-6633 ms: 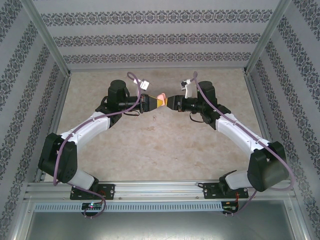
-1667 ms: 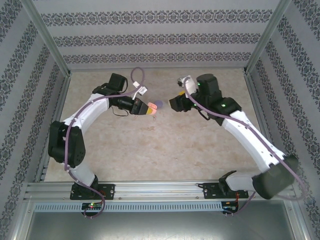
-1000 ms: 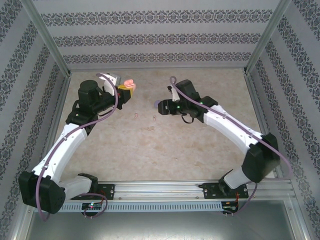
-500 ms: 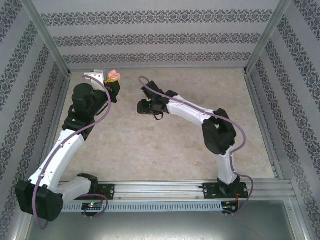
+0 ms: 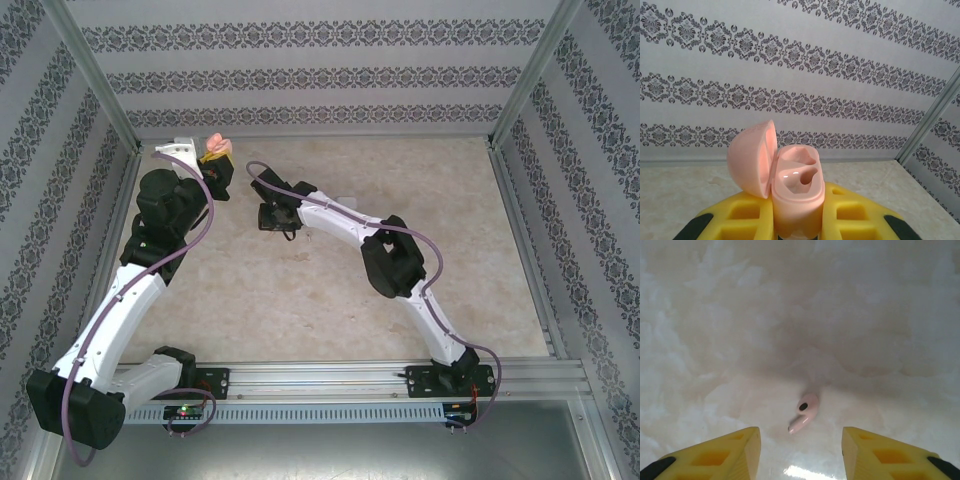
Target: Insert the wireless bluetooth earbuds into the charging case
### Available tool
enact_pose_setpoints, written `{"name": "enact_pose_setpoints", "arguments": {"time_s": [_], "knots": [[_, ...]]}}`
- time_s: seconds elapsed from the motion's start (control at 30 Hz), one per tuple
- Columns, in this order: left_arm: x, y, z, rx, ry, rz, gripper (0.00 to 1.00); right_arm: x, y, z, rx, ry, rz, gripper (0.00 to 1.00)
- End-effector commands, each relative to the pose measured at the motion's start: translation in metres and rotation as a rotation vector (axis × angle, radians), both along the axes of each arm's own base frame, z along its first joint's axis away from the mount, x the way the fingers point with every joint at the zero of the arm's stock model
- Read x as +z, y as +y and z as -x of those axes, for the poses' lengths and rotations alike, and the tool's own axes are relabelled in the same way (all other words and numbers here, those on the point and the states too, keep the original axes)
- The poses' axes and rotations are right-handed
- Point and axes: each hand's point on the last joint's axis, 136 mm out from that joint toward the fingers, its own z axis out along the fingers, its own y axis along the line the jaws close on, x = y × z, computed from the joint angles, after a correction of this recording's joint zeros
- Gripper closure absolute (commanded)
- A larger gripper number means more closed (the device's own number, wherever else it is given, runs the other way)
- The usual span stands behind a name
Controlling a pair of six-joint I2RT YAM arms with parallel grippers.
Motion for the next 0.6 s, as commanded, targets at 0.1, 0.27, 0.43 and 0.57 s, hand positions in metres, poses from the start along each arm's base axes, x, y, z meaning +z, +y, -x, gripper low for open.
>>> {"name": "enact_pose_setpoints", "arguments": {"time_s": [0.1, 0.27, 0.43, 0.57], "knots": [[0.018, 0.009, 0.006, 0.028, -0.068, 0.044, 1.0, -0.012, -0.002, -0.004, -0.04, -0.016, 0.085, 0.56], [0.016, 0.009, 0.007, 0.029, -0.065, 0.044, 1.0, -0.019, 0.006, -0.007, -0.047, -0.016, 0.078, 0.59], [0.016, 0.01, 0.007, 0.031, -0.067, 0.039, 1.0, -0.023, 0.015, -0.008, -0.042, -0.013, 0.081, 0.61], [0.016, 0.01, 0.008, 0.033, -0.069, 0.034, 1.0, -0.029, 0.013, -0.008, -0.045, -0.01, 0.098, 0.63]]}}
